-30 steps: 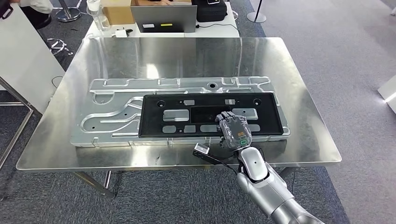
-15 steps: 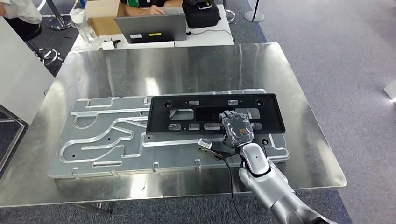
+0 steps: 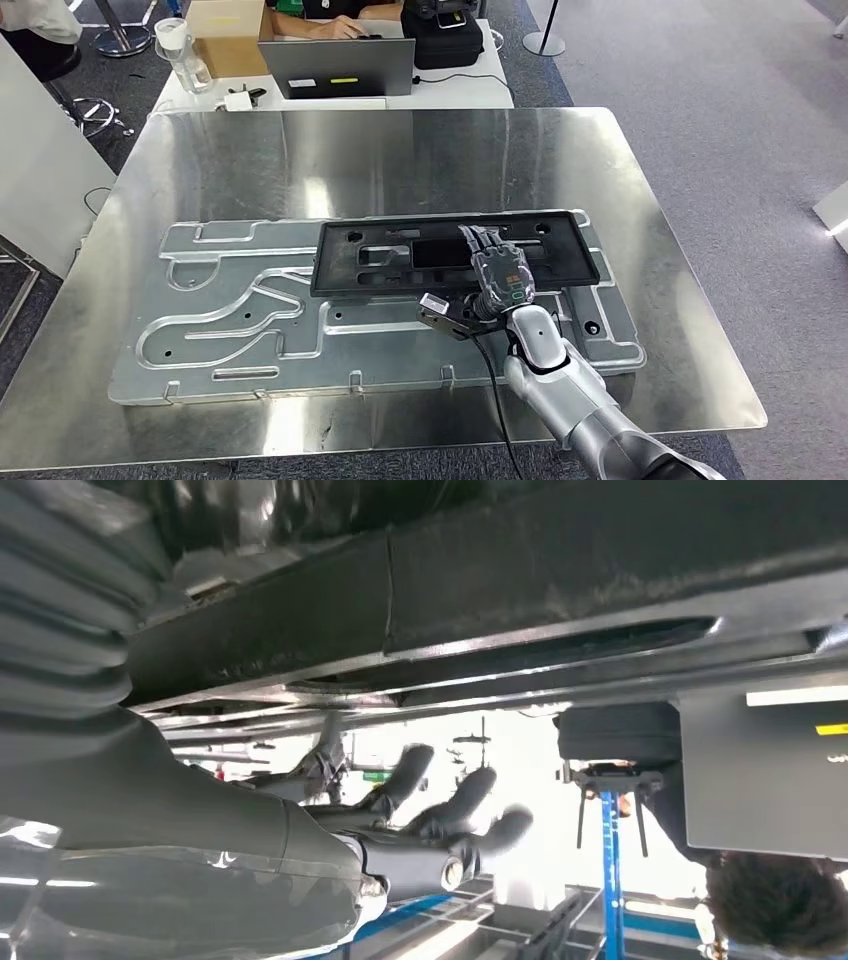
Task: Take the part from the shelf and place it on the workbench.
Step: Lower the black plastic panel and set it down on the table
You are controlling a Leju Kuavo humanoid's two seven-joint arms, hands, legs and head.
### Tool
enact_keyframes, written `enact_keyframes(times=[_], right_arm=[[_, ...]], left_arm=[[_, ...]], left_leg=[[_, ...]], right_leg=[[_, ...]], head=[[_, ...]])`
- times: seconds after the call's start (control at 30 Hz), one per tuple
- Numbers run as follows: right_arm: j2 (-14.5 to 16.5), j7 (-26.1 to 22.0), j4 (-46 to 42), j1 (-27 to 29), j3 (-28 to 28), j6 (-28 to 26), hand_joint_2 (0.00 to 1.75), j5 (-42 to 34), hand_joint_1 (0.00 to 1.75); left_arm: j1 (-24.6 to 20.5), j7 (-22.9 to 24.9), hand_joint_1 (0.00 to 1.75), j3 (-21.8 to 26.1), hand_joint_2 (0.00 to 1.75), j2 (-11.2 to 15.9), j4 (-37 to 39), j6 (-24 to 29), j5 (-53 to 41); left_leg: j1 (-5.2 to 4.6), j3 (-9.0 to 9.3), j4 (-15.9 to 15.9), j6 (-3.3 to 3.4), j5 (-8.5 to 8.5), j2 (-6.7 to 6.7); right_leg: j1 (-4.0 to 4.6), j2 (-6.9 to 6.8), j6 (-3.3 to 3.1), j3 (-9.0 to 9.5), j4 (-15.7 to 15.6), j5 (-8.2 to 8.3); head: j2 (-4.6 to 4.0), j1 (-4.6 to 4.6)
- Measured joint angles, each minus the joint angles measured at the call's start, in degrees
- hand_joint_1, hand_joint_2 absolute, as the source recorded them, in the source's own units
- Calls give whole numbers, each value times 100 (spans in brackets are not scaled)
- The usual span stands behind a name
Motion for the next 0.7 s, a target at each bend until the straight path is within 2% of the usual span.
enact_keyframes(times=[0.03, 0.1, 0.13, 0.2, 0.27, 0.33, 0.4, 0.43, 0.47, 0.5, 0.57, 0.6, 0.63, 0.7], right_arm=[[0, -15, 17, -7, -3, -4, 0, -10, 0], [1, -31, 37, -20, -5, -13, 0, -17, 0], [2, -36, 41, -25, -5, -20, 0, -19, 0], [2, -34, 47, -32, -4, -30, 0, -20, 0], [3, -27, 51, -31, -3, -32, 0, -20, 0], [6, -27, 53, -31, -3, -33, 0, -19, 0], [8, -27, 65, -31, -2, -33, 0, -13, 0], [8, -27, 75, -29, -2, -32, 0, -9, 0], [9, -27, 85, -28, -2, -32, 0, -7, 0], [9, -25, 92, -27, -2, -31, 0, -5, 0], [9, -22, 99, -27, -2, -31, 0, -4, 0], [8, -21, 99, -28, -3, -31, 0, -5, 0], [7, -22, 99, -29, -3, -32, 0, -6, 0], [4, -25, 100, -27, -4, -34, 0, -9, 0]], left_arm=[[3, 4, 0, 0, 0, 0, 1, -2, -1], [0, 9, 0, 0, 0, -1, 1, -5, -1], [-5, 8, 0, 0, 0, -1, 1, -5, -1], [-11, 8, 0, 0, 0, -1, 1, -6, -1], [-8, 9, 0, 0, 0, -2, 1, -7, -1], [-7, 10, 0, 0, 0, -2, 1, -7, -1], [-4, 11, 0, 0, 0, 0, 1, -6, -1], [1, 12, 0, 0, 0, 1, 1, -5, -1], [7, 14, 0, 0, 0, 2, 1, -5, -1], [12, 16, 0, 0, 0, 3, 1, -5, -1], [13, 19, 0, 0, 0, 10, 0, -5, -1], [8, 19, 0, 0, 0, 13, 0, -5, -1], [3, 19, 0, 0, 0, 15, 0, -5, -1], [-3, 31, 0, 0, 0, 15, 1, -3, 2]], left_leg=[[2, 32, 18, -14, -35, -1], [-8, 70, 55, -57, -93, -6], [-13, 77, 63, -86, -108, -10], [-14, 81, 50, -147, -110, -15], [-1, 65, 100, -207, -164, -9], [8, -112, 513, -257, -431, -1], [14, -463, 1291, -294, -813, 1], [17, -609, 1607, -309, -920, 2], [22, -667, 1735, -319, -919, 3], [30, -602, 1613, -325, -800, 4], [57, -217, 849, -338, -433, 11], [58, -32, 485, -325, -309, 4], [57, 82, 257, -302, -253, -3], [34, 119, 178, -223, -237, -22]], right_leg=[[-11, -2, -2, 128, -358, 260], [-3, 2, -34, 401, -1026, 571], [11, 4, -57, 476, -1214, 621], [43, 9, -110, 496, -1281, 605], [19, -2, -189, 531, -1331, 632], [-10, -22, -262, 569, -1382, 661], [-4, -38, -289, 569, -1381, 658], [-3, -42, -292, 568, -1376, 654], [-4, -42, -290, 568, -1369, 650], [-9, -39, -280, 570, -1357, 642], [-23, -27, -235, 571, -1308, 606], [-16, -15, -199, 564, -1272, 582], [-3, -5, -163, 556, -1247, 565], [19, 13, -97, 547, -1235, 577]], head=[[0, 1], [0, 0], [0, 0], [0, -1], [-1, -2], [-2, -4], [-1, -5], [-1, -5], [0, -5], [-1, -4], [-1, -4], [-1, -4], [0, -4], [0, -4]])
